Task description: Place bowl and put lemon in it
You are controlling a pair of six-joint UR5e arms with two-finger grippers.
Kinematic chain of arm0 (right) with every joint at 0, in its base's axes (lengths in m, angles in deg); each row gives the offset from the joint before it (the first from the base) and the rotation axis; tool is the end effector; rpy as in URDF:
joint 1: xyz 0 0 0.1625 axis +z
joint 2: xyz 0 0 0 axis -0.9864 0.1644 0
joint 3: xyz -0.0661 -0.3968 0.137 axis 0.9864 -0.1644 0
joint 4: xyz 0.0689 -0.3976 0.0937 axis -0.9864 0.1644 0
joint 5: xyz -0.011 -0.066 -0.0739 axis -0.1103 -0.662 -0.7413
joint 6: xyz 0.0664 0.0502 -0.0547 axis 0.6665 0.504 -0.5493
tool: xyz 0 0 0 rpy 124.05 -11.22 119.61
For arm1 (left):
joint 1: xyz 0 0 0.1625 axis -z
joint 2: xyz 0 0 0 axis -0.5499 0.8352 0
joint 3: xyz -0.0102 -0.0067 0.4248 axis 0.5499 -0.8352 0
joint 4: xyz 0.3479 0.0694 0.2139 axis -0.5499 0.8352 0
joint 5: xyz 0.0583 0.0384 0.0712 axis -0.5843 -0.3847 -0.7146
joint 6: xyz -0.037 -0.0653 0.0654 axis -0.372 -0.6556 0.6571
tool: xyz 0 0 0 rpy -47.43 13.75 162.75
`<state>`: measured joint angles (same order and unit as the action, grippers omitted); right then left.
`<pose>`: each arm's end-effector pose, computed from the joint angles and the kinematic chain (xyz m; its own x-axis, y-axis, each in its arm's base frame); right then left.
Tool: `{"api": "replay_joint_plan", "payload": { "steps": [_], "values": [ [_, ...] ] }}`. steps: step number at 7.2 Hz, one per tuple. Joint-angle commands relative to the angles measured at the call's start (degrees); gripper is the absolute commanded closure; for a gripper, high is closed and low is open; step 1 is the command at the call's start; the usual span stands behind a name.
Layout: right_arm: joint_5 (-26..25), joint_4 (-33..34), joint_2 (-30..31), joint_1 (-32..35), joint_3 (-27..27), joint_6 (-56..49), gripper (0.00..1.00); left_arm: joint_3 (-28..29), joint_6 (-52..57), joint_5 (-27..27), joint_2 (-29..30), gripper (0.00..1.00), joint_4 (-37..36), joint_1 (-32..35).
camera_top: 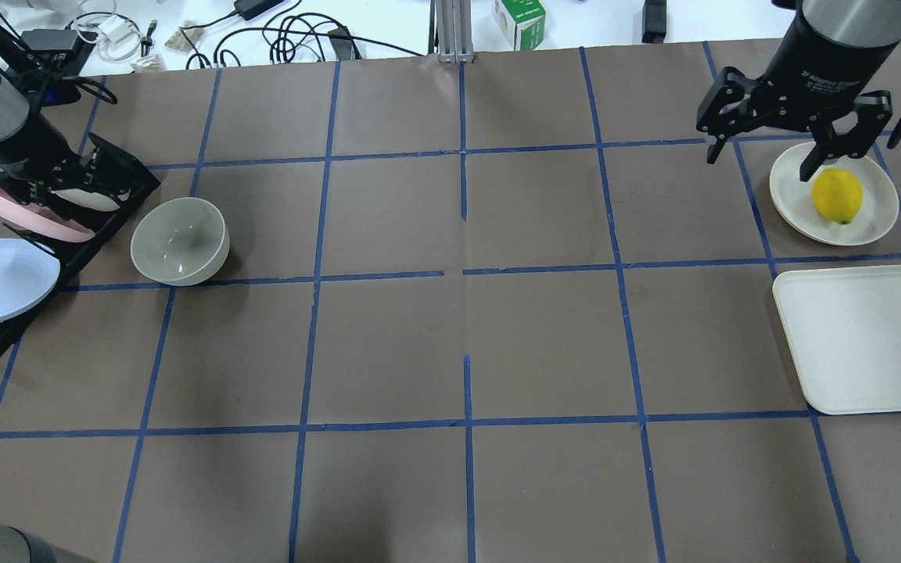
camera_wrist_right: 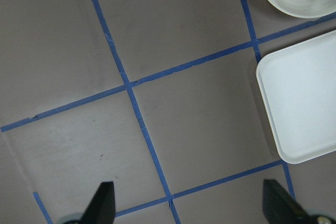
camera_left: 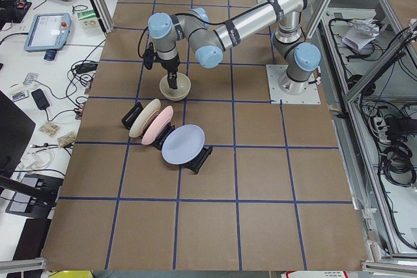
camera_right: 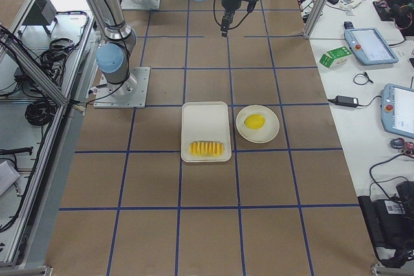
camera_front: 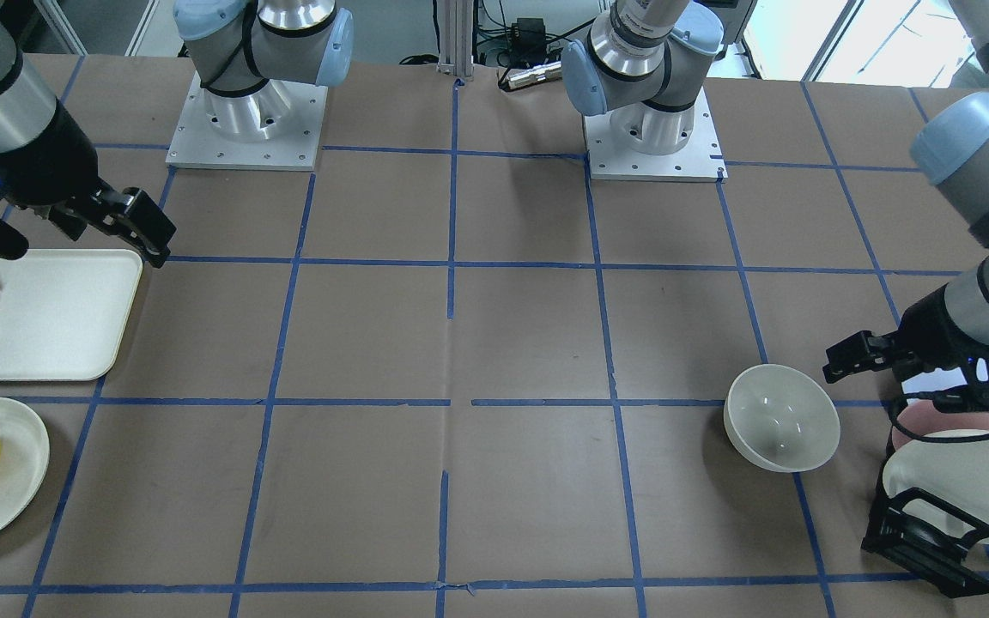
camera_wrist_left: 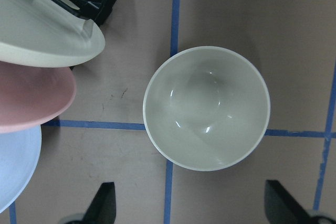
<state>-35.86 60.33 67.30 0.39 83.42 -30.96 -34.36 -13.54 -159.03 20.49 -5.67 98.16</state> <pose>0.0493 -0.5283 0.4650 -0.9453 0.3253 0.0246 0.3262 0.9434 0.0601 0.1312 -0.5955 0.3134 -0.9987 -0.0328 0.0392 -0.0308 0.9982 0.0509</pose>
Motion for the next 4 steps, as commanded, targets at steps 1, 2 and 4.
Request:
{"api": "replay_joint_plan", "payload": {
  "steps": [1,2,4],
  "values": [
    [0.0,3.9,-3.6,-4.6,0.0,-4.0,0.00,-6.1,0.3,0.0,1.8,0.02,-9.4,-0.2],
    [0.1,5.4,-5.8,-7.1,0.0,-10.4,0.00,-6.4,0.1,0.1,2.7,0.02,-10.3,-0.2],
    [-1.1,10.2,-7.2,-8.2,0.0,-12.4,0.00,-6.7,-0.2,3.0,5.0,0.02,-12.0,-0.2]
  ]
}}
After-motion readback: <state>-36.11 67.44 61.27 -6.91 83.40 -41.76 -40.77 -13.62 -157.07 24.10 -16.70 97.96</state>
